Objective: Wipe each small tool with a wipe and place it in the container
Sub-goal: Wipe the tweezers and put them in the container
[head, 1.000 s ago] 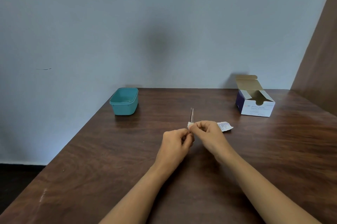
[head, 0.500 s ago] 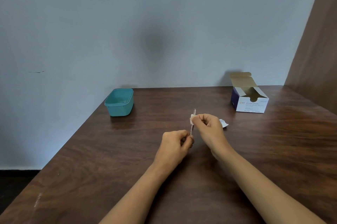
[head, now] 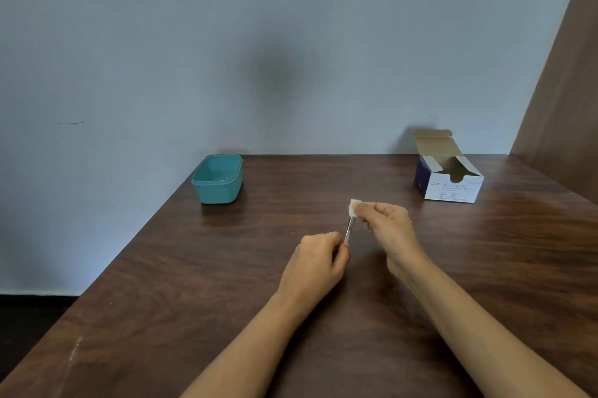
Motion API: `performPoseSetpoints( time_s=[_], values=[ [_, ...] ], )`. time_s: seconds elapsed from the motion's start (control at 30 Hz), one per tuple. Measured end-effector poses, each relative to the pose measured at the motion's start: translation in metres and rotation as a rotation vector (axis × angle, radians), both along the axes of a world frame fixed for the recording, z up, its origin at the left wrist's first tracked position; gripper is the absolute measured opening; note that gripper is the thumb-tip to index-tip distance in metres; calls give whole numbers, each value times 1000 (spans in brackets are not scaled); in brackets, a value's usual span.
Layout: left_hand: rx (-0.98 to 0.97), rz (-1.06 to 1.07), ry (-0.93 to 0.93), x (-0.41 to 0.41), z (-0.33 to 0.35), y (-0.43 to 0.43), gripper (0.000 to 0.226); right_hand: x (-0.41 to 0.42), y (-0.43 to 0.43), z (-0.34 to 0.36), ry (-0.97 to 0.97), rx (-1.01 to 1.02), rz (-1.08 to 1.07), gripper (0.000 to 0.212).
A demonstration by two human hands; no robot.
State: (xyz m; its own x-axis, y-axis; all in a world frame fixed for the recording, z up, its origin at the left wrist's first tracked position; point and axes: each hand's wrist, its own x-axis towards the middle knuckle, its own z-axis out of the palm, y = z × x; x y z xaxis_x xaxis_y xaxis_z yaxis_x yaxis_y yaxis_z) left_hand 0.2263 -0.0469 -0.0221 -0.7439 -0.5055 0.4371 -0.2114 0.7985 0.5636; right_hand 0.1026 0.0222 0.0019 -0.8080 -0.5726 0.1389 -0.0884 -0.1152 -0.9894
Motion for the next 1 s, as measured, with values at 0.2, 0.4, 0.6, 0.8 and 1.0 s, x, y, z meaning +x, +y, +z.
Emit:
performPoseSetpoints(
  time_s=[0.2,0.4,0.6,0.8,1.0],
  values=[
    [-19,63,34,1,0,-9,24,19,-11,-22,231,173,72,25],
    [-29,63,22,0,1,-8,24,18,-15,-24,241,198,10,19],
    [-58,38,-62,-2,6,1,29,14,-11,-13,212,150,-88,23],
    [-47,53,-54,-3,4,5,29,3,-3,-2,95,35,-136,33],
    [-50,40,-7,-3,2,2,30,-3,0,2,-105,-46,-123,23]
  ],
)
